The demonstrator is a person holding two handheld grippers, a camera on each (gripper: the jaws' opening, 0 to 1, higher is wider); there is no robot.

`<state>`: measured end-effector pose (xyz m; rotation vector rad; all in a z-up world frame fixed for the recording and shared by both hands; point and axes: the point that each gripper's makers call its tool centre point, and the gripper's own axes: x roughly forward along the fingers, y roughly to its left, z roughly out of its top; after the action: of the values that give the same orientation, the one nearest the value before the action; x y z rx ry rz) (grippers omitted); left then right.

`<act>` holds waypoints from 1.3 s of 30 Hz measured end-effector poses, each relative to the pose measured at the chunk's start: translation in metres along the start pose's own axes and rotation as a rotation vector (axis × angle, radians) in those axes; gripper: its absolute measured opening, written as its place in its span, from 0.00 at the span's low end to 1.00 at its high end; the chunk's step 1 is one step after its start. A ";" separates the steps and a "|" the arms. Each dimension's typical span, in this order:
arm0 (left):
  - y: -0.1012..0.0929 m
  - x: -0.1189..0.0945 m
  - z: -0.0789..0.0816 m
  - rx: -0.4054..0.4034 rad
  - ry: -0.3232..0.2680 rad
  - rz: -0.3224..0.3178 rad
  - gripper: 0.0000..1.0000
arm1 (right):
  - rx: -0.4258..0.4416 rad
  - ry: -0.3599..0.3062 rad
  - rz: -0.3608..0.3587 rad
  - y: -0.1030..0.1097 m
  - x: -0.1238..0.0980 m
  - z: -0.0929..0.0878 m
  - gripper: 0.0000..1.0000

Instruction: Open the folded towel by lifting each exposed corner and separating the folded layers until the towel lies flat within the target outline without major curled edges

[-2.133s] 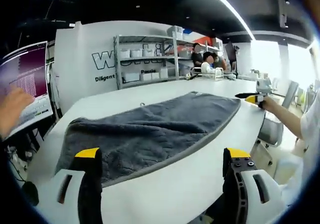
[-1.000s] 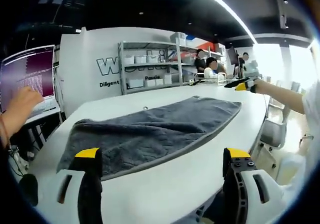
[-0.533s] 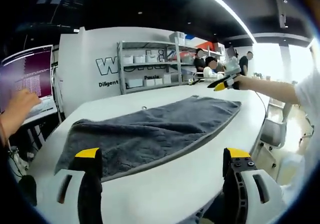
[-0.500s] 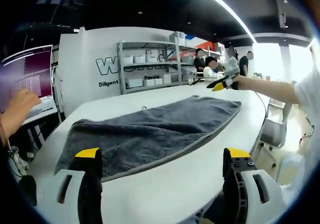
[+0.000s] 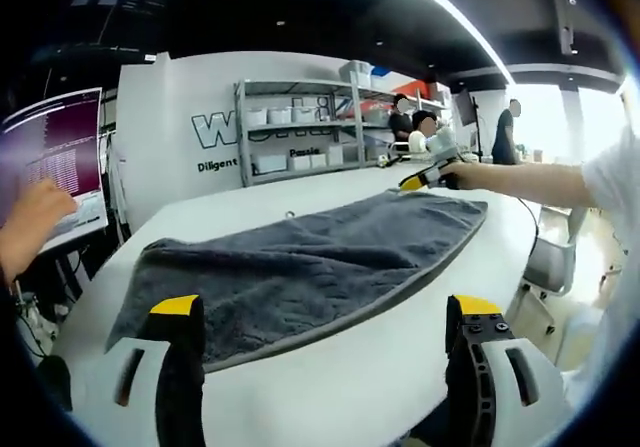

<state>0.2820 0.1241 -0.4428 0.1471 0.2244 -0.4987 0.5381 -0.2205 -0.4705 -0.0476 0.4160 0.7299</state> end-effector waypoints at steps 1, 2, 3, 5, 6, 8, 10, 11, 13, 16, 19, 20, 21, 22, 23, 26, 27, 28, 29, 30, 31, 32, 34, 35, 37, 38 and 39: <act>0.000 0.000 0.000 -0.001 0.001 0.001 0.99 | 0.000 0.004 0.000 -0.001 0.003 -0.001 0.99; 0.001 0.001 0.000 -0.002 0.001 0.002 0.99 | -0.001 0.007 0.001 -0.001 0.006 -0.002 0.99; 0.002 0.001 0.000 -0.003 0.000 0.004 0.99 | -0.001 0.014 0.004 -0.001 0.011 -0.004 0.99; 0.003 0.001 -0.001 -0.002 0.003 0.006 0.99 | -0.004 0.024 0.006 -0.002 0.016 -0.005 0.99; 0.003 0.002 -0.001 0.000 0.007 0.008 0.99 | -0.011 0.032 0.003 -0.003 0.018 -0.007 0.99; 0.004 0.002 -0.001 0.001 0.008 0.008 0.99 | -0.012 0.034 0.001 -0.004 0.021 -0.008 0.99; 0.003 0.003 -0.001 0.000 0.009 0.006 0.99 | 0.000 0.036 0.005 -0.005 0.023 -0.009 0.99; 0.003 0.003 -0.001 -0.001 0.009 0.005 0.99 | 0.002 0.038 0.005 -0.006 0.023 -0.010 0.99; 0.003 0.005 -0.002 -0.003 0.010 0.003 0.99 | -0.010 0.058 -0.009 -0.009 0.023 -0.015 0.99; 0.002 0.006 -0.002 -0.002 0.011 0.000 0.99 | -0.021 0.055 -0.011 -0.011 0.021 -0.017 0.98; 0.001 0.007 -0.002 -0.004 0.011 -0.005 0.99 | -0.018 0.046 -0.010 -0.011 0.021 -0.016 0.97; 0.001 0.008 -0.002 -0.006 0.012 -0.006 0.99 | -0.027 0.054 -0.016 -0.012 0.020 -0.017 0.96; 0.000 0.008 -0.003 -0.006 0.013 -0.007 0.99 | -0.037 0.061 -0.021 -0.014 0.020 -0.018 0.96; 0.000 0.008 -0.003 -0.006 0.013 -0.008 0.99 | -0.048 0.068 -0.028 -0.015 0.020 -0.019 0.95; 0.000 0.009 -0.003 -0.007 0.014 -0.010 0.99 | -0.058 0.073 -0.032 -0.014 0.020 -0.021 0.95; 0.000 0.008 -0.004 -0.007 0.016 -0.010 0.99 | -0.078 0.082 -0.044 -0.018 0.020 -0.022 0.95; 0.000 0.008 -0.004 -0.008 0.016 -0.009 0.99 | -0.078 0.082 -0.045 -0.019 0.020 -0.022 0.95; 0.000 0.008 -0.004 -0.008 0.016 -0.009 0.99 | -0.077 0.082 -0.046 -0.019 0.020 -0.022 0.95; 0.001 0.007 -0.004 -0.011 0.015 -0.008 0.99 | -0.070 0.080 -0.054 -0.022 0.020 -0.021 0.94; 0.001 0.007 -0.004 -0.011 0.015 -0.007 0.99 | -0.068 0.080 -0.057 -0.023 0.020 -0.021 0.94; 0.001 0.007 -0.005 -0.012 0.016 -0.006 0.99 | -0.068 0.080 -0.059 -0.024 0.019 -0.021 0.94; 0.002 0.007 -0.005 -0.013 0.017 -0.005 0.99 | -0.067 0.080 -0.062 -0.026 0.019 -0.021 0.94; 0.002 0.006 -0.006 -0.014 0.019 -0.004 0.99 | -0.066 0.080 -0.070 -0.029 0.018 -0.022 0.94; 0.002 0.006 -0.006 -0.014 0.020 -0.004 0.99 | -0.064 0.080 -0.075 -0.030 0.017 -0.022 0.94; 0.003 0.006 -0.007 -0.015 0.022 -0.003 0.99 | -0.061 0.080 -0.082 -0.033 0.015 -0.022 0.94; 0.003 0.006 -0.007 -0.015 0.022 -0.002 0.99 | -0.059 0.079 -0.085 -0.034 0.014 -0.023 0.94; 0.003 0.006 -0.007 -0.015 0.020 -0.002 0.99 | -0.057 0.078 -0.088 -0.036 0.013 -0.023 0.94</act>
<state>0.2875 0.1251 -0.4504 0.1372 0.2483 -0.4980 0.5628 -0.2433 -0.5000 -0.1477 0.4644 0.6542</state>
